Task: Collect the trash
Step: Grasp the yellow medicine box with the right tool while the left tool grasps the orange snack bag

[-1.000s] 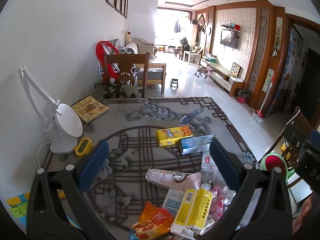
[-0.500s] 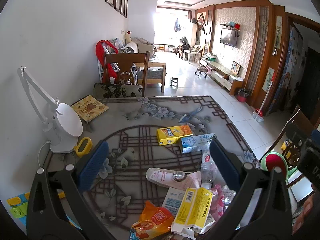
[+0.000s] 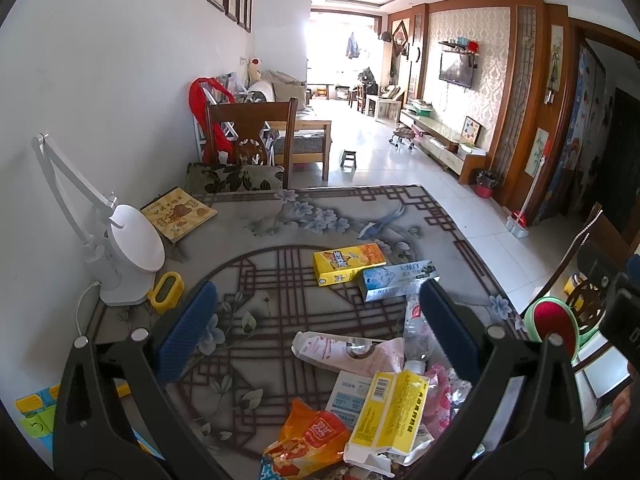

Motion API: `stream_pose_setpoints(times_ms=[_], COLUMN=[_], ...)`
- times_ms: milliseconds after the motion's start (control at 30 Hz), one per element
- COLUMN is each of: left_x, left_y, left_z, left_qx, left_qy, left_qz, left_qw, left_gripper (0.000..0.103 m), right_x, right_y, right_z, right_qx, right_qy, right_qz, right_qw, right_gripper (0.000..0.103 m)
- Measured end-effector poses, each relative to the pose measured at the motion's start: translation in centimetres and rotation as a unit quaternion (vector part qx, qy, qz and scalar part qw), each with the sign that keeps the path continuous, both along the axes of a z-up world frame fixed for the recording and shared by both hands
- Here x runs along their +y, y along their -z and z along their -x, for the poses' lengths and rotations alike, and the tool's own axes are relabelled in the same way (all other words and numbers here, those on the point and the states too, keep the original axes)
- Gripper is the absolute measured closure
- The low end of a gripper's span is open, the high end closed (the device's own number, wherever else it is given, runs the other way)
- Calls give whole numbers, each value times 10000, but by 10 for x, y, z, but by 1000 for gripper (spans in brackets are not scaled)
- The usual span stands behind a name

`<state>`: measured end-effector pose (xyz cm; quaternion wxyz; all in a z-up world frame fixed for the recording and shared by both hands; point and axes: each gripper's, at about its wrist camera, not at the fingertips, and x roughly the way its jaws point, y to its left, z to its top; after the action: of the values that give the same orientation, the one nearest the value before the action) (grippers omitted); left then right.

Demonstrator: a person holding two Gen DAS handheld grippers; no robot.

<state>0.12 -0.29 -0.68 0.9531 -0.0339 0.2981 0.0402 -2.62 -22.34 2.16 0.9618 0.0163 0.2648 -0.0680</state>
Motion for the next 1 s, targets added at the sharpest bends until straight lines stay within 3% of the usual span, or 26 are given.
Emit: stream_pose_setpoints(times_ms=[200, 367, 567, 733, 800, 1000], left_x=[-2, 6, 32, 41, 47, 50], left_y=[2, 19, 60, 72, 74, 72], left_z=[-2, -15, -32, -34, -38, -42], left_qx=[-9, 216, 837, 816, 1008, 1041], left_qy=[58, 201, 65, -31, 55, -84], left_qz=[-29, 9, 169, -434, -199, -96], left_qw=[10000, 9996, 9963, 9957, 9947, 9945], left_gripper=[4, 4, 4, 4, 4, 4], right_x=[-4, -14, 0, 24, 35, 56], right_y=[9, 39, 92, 128, 138, 149], right_z=[-6, -19, -30, -38, -43, -53], right_qx=[212, 1034, 2091, 2785, 2980, 3137], right_qy=[190, -189, -868, -1370, -1497, -1733], right_qz=[114, -404, -886, -1540, -1618, -1459], right_qw=[9995, 9936, 9700, 9381, 9288, 9221], right_gripper=[7, 7, 7, 17, 19, 19])
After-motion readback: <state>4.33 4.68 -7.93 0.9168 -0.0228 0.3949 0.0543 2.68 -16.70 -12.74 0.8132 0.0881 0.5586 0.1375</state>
